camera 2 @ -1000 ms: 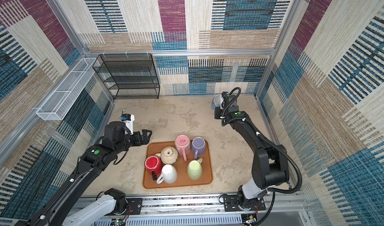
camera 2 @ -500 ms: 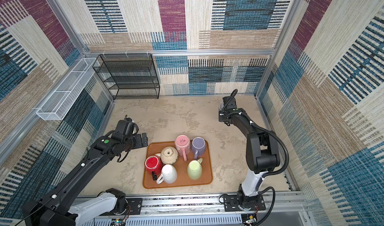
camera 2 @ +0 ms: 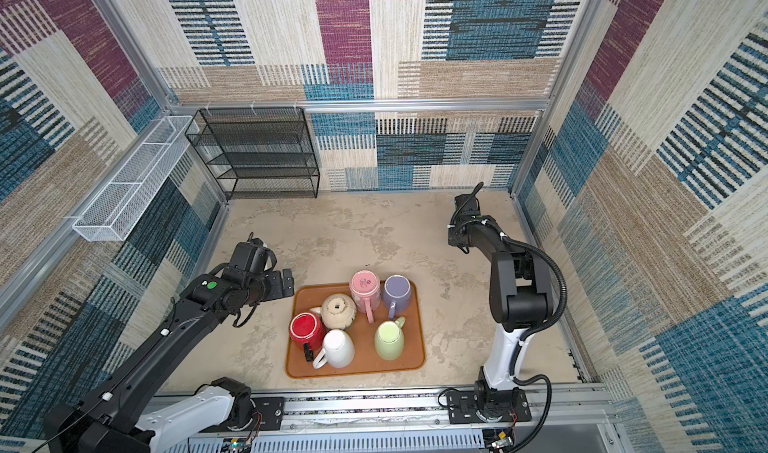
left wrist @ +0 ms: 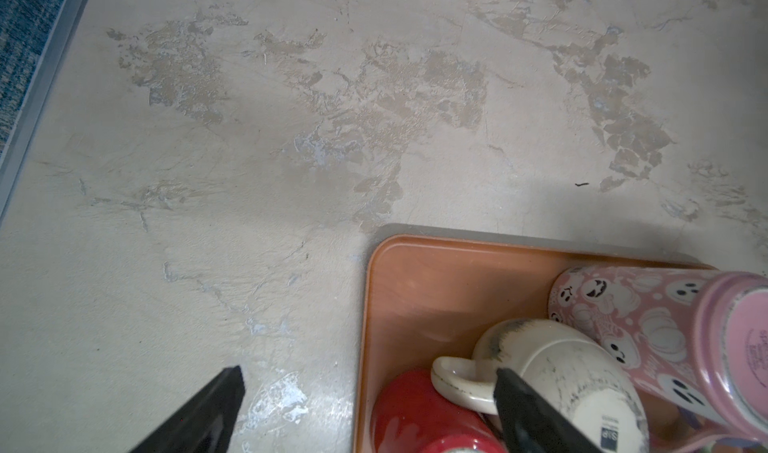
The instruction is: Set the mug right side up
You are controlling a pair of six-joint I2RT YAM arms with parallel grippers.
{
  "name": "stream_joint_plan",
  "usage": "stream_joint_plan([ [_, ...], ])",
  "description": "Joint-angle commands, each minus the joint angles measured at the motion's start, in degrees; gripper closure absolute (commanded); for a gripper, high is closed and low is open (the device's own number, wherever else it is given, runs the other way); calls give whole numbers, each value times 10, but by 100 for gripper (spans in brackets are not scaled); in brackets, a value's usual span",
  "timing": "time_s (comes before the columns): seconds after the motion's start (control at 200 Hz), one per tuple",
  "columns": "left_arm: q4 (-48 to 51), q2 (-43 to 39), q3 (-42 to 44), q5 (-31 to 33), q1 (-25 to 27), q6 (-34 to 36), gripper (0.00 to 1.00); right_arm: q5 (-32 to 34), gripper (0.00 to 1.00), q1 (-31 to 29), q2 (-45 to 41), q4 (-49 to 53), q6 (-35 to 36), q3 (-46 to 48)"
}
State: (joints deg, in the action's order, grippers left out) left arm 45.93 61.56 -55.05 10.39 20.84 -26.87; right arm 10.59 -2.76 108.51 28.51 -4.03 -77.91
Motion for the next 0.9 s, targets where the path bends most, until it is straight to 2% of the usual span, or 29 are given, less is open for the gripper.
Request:
stream_joint_plan([
  [0.0, 5, 0, -2, -1, -1, 15, 1, 7, 89, 0, 4, -25, 4, 4],
  [0.306, 1, -14, 4, 20, -2, 13, 1, -7, 73, 3, -11, -36, 0, 24],
  [0.501, 0, -18, 6, 19, -2, 21, 1, -12, 54, 4, -24, -41, -3, 36],
  [0.591, -2, -21, 9, 11, -2, 29, 5, -12, 47, 4, -34, -43, -4, 36],
  [0.716, -7, -26, 18, 9, -2, 36, 12, -21, 43, 4, -53, -43, -8, 38],
  [0.816, -1, -16, 18, 4, -2, 39, 23, -42, 42, 4, -93, -64, -21, 62],
  [0.897, 6, 0, 12, -15, -2, 45, 31, -85, 42, 3, -138, -100, -42, 102],
])
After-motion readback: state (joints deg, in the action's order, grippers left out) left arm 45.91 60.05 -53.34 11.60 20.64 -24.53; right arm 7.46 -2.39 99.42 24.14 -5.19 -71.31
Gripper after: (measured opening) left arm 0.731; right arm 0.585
